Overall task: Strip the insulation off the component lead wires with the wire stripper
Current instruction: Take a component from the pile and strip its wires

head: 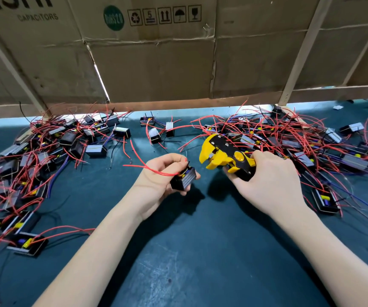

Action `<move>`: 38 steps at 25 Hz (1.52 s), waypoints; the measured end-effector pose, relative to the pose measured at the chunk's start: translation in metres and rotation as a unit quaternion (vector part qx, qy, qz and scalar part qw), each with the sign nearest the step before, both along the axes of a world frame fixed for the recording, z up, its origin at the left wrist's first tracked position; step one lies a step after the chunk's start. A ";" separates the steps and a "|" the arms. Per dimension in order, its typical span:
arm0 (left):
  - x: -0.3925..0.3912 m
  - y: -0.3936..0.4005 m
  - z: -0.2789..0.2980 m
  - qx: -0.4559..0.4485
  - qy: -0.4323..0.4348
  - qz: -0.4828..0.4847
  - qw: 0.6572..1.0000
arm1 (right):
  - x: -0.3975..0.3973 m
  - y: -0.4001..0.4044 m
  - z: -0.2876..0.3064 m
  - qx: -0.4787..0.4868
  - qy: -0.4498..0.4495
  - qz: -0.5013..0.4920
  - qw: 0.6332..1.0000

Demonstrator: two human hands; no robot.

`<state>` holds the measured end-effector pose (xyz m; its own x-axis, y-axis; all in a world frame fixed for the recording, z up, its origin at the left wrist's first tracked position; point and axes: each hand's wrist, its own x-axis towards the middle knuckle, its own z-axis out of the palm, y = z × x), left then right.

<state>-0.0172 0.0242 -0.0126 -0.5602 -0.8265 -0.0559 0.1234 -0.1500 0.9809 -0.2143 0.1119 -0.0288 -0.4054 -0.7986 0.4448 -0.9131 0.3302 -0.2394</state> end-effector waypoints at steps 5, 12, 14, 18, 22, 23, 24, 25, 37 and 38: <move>0.004 0.000 0.000 -0.067 -0.037 0.005 0.997 | -0.001 -0.004 -0.007 -0.023 0.054 -0.037 0.998; 0.004 -0.003 -0.004 -0.142 -0.097 0.031 0.985 | 0.006 -0.005 -0.006 -0.004 0.089 -0.022 0.996; 0.004 -0.004 -0.004 -0.147 -0.105 0.035 0.983 | 0.007 -0.004 -0.004 -0.003 0.101 -0.020 0.995; 0.004 -0.003 -0.006 -0.158 -0.116 0.026 0.980 | 0.007 -0.003 -0.002 0.005 0.105 -0.018 0.994; 0.004 -0.003 -0.008 -0.155 -0.133 0.027 0.979 | 0.007 -0.002 -0.002 0.009 0.116 -0.018 0.993; 0.003 -0.003 -0.009 -0.153 -0.136 0.029 0.979 | 0.007 -0.002 -0.002 0.011 0.120 -0.019 0.993; 0.003 -0.003 -0.010 -0.150 -0.138 0.031 0.978 | 0.007 -0.002 -0.002 0.016 0.122 -0.020 0.992; 0.003 -0.003 -0.011 -0.147 -0.141 0.033 0.978 | 0.006 -0.003 -0.002 0.023 0.123 -0.020 0.992; -0.001 0.004 -0.014 -0.119 -0.176 0.061 0.975 | 0.008 -0.006 -0.008 0.099 0.141 -0.043 0.984; -0.001 0.004 -0.013 -0.122 -0.178 0.062 0.974 | 0.009 -0.007 -0.008 0.101 0.142 -0.043 0.984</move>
